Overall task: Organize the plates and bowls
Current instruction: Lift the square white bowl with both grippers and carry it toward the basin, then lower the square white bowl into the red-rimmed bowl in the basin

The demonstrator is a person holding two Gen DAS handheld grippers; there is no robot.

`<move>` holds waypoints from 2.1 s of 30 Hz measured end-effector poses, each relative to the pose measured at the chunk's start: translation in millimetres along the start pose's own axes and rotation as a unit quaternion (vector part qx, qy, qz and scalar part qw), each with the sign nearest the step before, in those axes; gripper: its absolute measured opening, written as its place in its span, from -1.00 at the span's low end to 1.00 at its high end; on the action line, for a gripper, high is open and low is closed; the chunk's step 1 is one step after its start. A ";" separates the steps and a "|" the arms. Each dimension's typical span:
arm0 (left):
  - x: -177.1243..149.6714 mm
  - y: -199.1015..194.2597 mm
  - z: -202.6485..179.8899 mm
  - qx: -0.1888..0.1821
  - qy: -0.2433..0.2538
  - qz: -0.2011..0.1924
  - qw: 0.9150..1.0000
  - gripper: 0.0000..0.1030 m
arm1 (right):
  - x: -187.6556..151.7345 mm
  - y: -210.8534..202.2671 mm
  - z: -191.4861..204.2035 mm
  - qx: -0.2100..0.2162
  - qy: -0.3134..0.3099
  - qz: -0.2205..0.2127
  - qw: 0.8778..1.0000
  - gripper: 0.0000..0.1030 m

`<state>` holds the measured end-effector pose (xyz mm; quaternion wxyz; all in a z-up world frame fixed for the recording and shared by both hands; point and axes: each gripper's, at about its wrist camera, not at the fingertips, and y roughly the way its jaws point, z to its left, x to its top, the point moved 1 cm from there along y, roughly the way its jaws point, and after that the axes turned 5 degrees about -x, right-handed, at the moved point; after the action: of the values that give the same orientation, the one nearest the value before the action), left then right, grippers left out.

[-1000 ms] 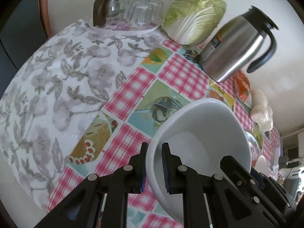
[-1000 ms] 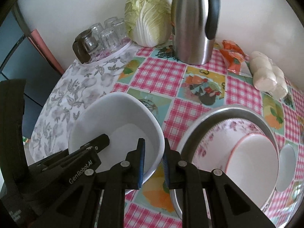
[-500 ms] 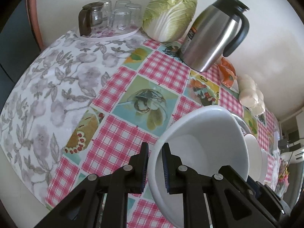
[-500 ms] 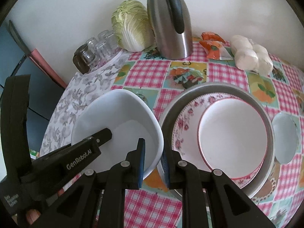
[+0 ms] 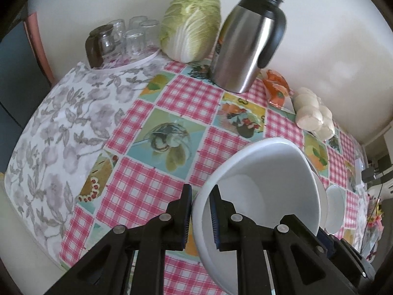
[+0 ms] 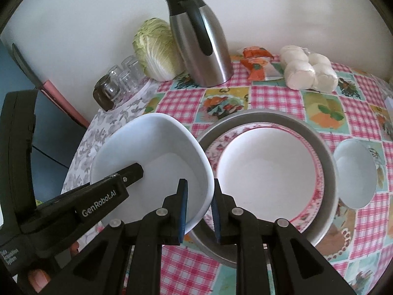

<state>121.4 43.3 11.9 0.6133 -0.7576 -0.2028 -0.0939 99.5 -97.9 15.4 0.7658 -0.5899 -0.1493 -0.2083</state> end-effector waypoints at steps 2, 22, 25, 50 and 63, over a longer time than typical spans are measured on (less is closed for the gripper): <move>-1.4 0.0 -7.1 -0.001 0.002 0.001 1.000 -0.67 | 0.6 -4.2 -6.5 0.002 0.004 -0.001 1.000 -0.61; -5.2 -13.1 -55.4 0.009 0.024 -0.021 0.999 -0.67 | 6.9 -32.8 -38.6 -0.006 0.013 -0.023 1.000 -0.61; -3.5 -11.9 -62.0 0.007 0.030 -0.021 0.999 -0.67 | 8.2 -33.9 -43.3 -0.009 0.019 -0.025 0.999 -0.61; 4.6 20.9 -105.6 -0.045 0.053 0.009 0.998 -0.67 | 19.7 -31.2 -97.6 -0.025 0.083 -0.024 0.996 -0.60; 4.7 38.9 -97.0 -0.048 0.042 0.030 0.998 -0.67 | 17.4 -9.8 -102.9 -0.030 0.091 0.004 0.995 -0.60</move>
<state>152.4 -56.1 1.5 0.5867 -0.7874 -0.1492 -0.1162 108.0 -201.9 5.2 0.7587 -0.5920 -0.0699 -0.2626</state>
